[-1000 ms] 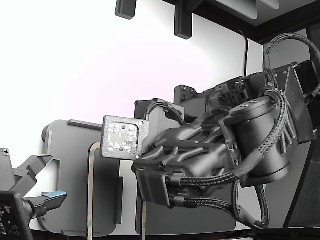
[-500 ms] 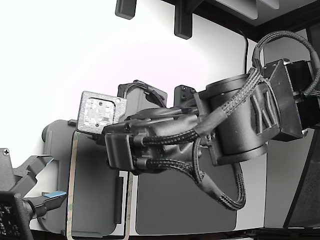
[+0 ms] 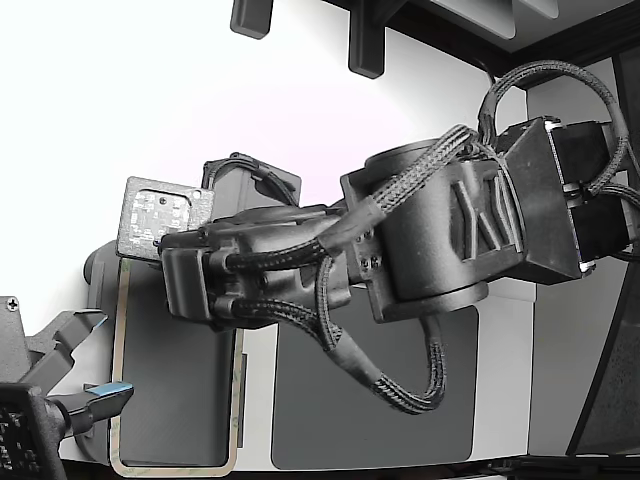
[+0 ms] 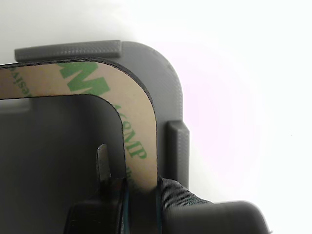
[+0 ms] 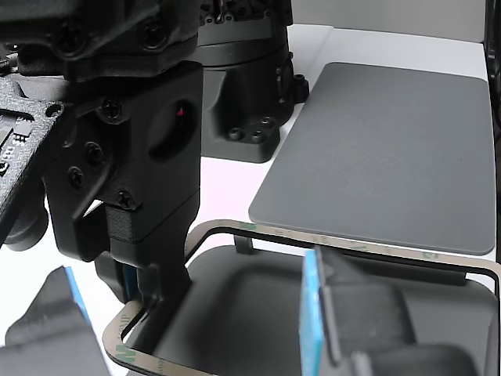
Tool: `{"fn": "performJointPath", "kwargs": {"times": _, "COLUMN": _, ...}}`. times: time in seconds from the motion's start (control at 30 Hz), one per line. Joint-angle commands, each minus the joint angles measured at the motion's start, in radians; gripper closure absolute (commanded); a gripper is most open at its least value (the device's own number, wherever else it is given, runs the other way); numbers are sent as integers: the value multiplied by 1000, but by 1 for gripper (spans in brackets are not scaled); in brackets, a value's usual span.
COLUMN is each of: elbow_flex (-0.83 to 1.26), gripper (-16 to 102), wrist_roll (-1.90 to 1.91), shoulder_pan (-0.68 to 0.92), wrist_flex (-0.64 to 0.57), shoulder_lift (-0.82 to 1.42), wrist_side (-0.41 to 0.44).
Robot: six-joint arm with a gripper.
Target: Move top rectangular frame to the holder.
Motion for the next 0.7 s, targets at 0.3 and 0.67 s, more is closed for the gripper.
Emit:
{"fn": "performJointPath", "kwargs": {"times": 0.3, "elbow_flex": -20, "gripper": 97, "wrist_roll": -12, "shoulder_pan": -25, "wrist_flex": -21, "shoulder_lift": 8, "wrist_side": 0}}
{"fn": "performJointPath", "kwargs": {"times": 0.67, "elbow_flex": 46, "gripper": 97, "wrist_roll": -17, "shoulder_pan": -32, "wrist_flex": -43, "shoulder_lift": 26, "wrist_side": 0}}
